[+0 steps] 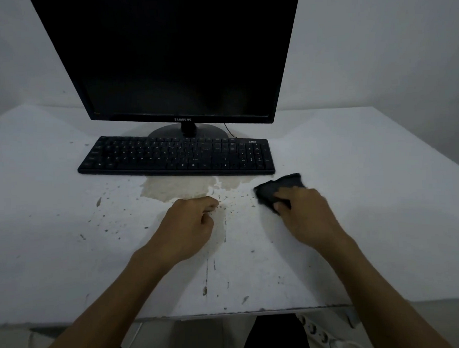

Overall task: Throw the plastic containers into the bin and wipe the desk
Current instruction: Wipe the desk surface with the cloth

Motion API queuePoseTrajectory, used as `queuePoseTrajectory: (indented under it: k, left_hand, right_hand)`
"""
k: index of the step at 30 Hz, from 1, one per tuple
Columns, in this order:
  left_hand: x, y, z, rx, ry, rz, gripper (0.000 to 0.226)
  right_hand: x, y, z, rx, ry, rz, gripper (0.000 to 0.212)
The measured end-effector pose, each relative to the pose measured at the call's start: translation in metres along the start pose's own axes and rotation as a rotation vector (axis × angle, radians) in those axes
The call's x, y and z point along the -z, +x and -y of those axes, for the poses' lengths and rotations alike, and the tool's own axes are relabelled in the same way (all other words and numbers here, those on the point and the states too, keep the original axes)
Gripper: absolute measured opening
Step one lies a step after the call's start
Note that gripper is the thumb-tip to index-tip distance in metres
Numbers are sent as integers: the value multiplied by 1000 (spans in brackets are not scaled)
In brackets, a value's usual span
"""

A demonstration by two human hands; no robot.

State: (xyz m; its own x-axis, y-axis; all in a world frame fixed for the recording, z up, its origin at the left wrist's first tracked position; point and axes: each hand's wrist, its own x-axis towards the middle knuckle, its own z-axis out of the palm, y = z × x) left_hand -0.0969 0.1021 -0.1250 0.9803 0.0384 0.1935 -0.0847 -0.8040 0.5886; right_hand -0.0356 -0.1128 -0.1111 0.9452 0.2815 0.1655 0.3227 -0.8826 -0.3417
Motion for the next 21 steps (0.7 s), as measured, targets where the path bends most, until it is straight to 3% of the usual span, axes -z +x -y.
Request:
queuePoseTrajectory:
  k: [3,5,8,10,14,21]
  left_hand:
    - [2,3,-4,-8,2,-2,29]
    - [3,7,-7,9,19,16,30]
    - [2,15,-16,15,38,43,35]
    - [-3,19,-25,-8,5,67,37]
    - [-14,31,-44,-53,10,102,38]
    - [-19,64,-55,-150,102,337,49]
  right_hand:
    - [-4,-31,21,169,61,99,32]
    - [-1,-39,26,179,208,168,37]
    - [10,-34,19,33,394,19,33]
    - [15,-26,7,-115,281,-94,35]
    - [14,-14,-1,-266,64,120,45]
    - [16,2,9,-282,234,248,23]
